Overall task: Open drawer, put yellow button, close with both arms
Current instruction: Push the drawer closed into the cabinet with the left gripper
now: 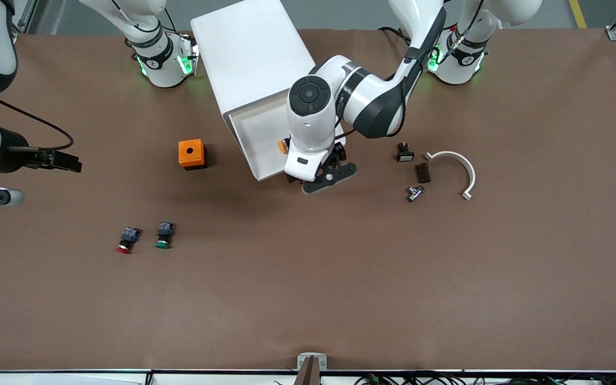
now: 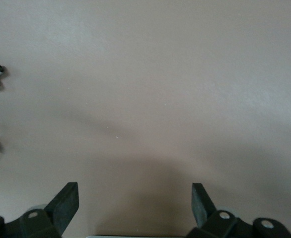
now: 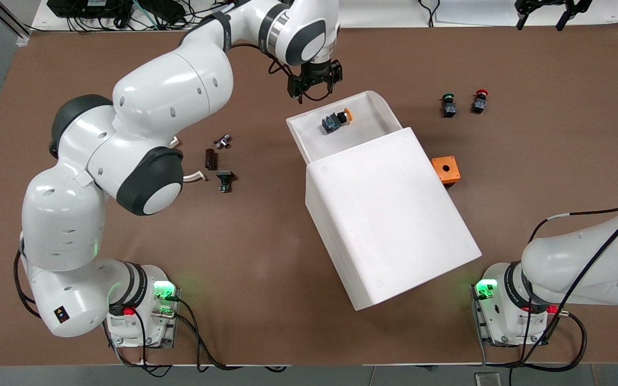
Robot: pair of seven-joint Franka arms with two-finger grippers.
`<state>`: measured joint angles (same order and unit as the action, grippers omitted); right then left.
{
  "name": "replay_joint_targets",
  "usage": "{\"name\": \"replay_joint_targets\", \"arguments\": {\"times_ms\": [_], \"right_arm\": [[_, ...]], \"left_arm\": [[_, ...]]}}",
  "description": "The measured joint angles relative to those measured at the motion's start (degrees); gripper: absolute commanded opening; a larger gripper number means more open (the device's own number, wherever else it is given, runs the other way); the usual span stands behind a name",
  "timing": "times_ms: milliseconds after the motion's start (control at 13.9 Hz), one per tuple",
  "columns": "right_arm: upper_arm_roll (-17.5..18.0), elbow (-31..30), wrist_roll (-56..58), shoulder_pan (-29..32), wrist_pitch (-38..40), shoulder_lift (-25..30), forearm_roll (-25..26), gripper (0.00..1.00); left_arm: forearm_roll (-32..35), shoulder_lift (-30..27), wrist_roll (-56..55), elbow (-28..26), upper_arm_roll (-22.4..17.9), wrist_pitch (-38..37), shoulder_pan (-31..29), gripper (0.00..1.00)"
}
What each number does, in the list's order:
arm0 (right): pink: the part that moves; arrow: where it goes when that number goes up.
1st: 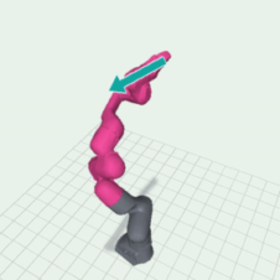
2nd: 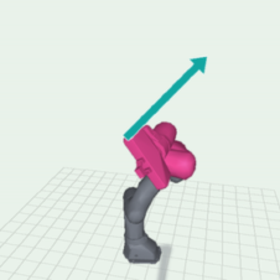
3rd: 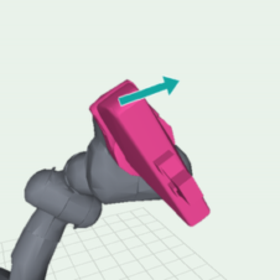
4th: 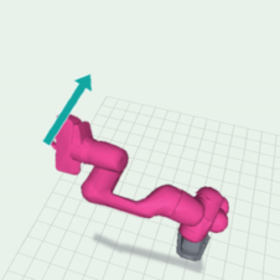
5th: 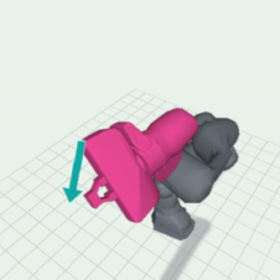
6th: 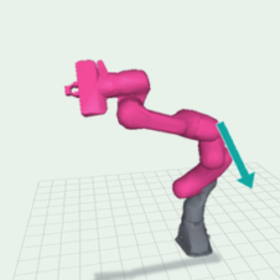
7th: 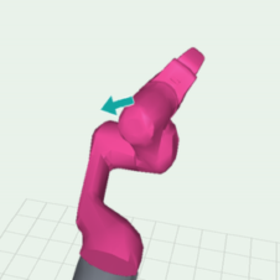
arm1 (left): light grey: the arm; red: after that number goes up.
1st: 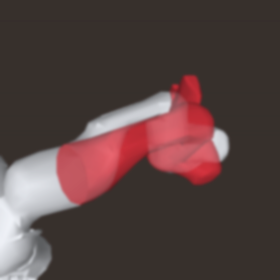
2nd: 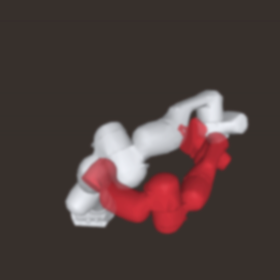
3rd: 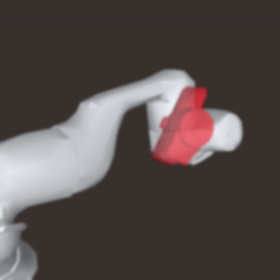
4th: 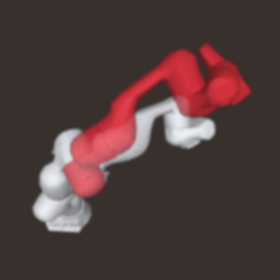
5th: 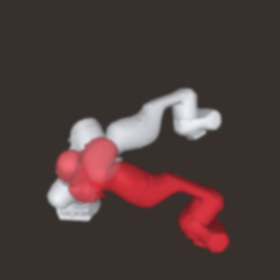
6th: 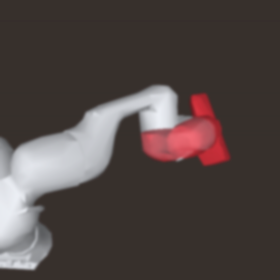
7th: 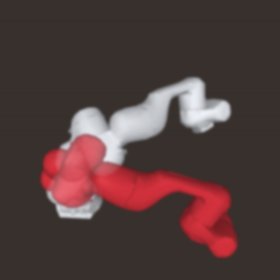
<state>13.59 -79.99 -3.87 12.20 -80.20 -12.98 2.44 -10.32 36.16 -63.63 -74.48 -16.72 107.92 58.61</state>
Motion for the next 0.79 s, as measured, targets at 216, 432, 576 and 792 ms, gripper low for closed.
{"name": "replay_joint_targets", "arguments": {"times_ms": [216, 432, 576, 792], "right_arm": [[0.0, 0.0, 7.1, 2.1, -0.4, 0.0, 0.0, 1.0], [0.2, 0.0, 8.0, 2.3, -0.6, 0.0, 0.0, 1.0], [0.5, 0.0, 8.0, 2.3, -0.6, 0.0, 0.0, 1.0], [0.6, 0.0, 8.0, 2.3, -0.2, 0.0, 0.1, 1.0]], "left_arm": [[-0.2, 0.0, -1.3, -0.4, 0.4, 0.2, 1.6, 1.0], [-0.5, 0.1, -3.0, -0.7, 0.6, 0.5, 3.5, 1.0], [-2.4, 0.2, -3.7, -0.8, 1.5, 0.5, 3.9, 1.0], [-4.7, 0.3, -4.0, -1.9, 2.6, 0.5, 4.7, 1.0]]}}
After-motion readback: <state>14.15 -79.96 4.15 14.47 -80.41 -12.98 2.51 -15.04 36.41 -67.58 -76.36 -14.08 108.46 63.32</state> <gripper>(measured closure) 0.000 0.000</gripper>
